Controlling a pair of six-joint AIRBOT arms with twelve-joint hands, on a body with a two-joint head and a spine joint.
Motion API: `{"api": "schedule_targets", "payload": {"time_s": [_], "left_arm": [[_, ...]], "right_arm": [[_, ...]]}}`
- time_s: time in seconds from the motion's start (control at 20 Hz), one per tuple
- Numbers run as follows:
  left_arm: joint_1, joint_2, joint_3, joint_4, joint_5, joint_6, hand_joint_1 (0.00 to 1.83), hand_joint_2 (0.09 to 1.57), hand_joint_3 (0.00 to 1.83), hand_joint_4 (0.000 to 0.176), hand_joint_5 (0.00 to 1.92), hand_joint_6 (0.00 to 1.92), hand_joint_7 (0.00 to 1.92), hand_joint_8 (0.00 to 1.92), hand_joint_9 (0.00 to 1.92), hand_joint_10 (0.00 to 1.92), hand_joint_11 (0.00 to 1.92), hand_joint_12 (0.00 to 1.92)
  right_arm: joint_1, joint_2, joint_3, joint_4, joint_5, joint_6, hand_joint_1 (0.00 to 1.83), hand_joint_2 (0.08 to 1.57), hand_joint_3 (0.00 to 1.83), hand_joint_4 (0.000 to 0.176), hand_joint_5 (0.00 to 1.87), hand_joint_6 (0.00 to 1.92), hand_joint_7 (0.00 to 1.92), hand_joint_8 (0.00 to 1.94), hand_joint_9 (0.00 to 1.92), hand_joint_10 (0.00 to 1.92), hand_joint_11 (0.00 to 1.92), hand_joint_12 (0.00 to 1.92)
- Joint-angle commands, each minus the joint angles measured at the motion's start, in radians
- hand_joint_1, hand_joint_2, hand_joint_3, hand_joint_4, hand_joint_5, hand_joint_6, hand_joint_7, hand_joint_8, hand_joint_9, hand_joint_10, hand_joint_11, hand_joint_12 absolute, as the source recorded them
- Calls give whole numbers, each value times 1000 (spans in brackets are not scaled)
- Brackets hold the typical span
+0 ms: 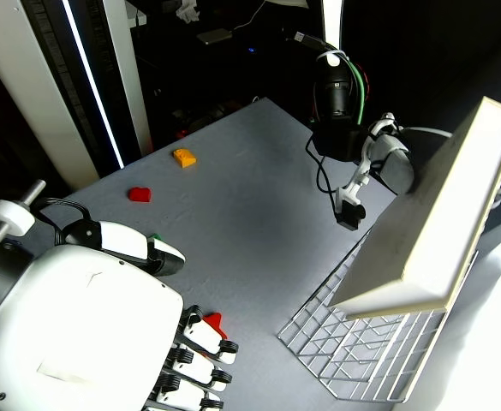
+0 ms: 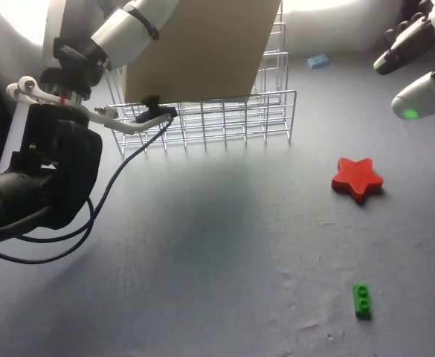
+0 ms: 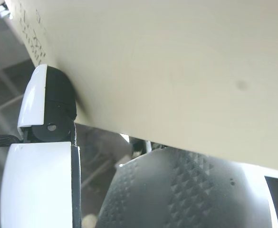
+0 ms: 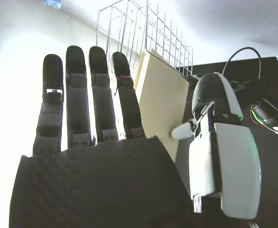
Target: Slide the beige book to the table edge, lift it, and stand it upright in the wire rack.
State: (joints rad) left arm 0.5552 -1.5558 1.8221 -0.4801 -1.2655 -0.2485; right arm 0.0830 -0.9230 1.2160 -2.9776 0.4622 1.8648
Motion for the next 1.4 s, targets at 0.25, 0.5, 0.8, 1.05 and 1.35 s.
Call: {"api": "schedule_targets", "payload": {"time_s": [0.25,0.5,0.8,1.05,1.35], "left_arm": [[-12,-4,12,-31,-88,-24,1333,1213,0,0,734,1209,781,1342,784,1492,684,1511],[-17,-11,13,-95,-88,-32,1333,1221,1,0,706,1226,772,1370,775,1517,690,1516],[-38,-22,19,-178,-123,-30,1333,1213,1,0,721,1221,770,1355,800,1474,725,1451],[-30,-23,6,-172,-180,-18,1328,1226,0,0,708,1243,743,1396,784,1502,712,1481],[-27,-23,-7,-163,-215,32,1333,1212,0,0,731,1223,775,1346,798,1472,723,1450]], "right_arm": [[4,6,-1,-34,-91,1,163,1118,3,0,405,0,438,0,438,2,12,1039],[3,6,-1,-34,-89,1,166,1120,1,0,414,8,456,6,458,7,16,1050],[3,6,-1,-34,-87,2,172,1120,0,0,389,3,431,2,429,1,2,1047],[3,6,-1,-34,-87,1,174,1120,0,0,402,6,438,3,439,4,12,1049],[2,7,-2,-34,-87,0,179,1117,0,0,401,2,432,4,431,4,0,1049]]}}
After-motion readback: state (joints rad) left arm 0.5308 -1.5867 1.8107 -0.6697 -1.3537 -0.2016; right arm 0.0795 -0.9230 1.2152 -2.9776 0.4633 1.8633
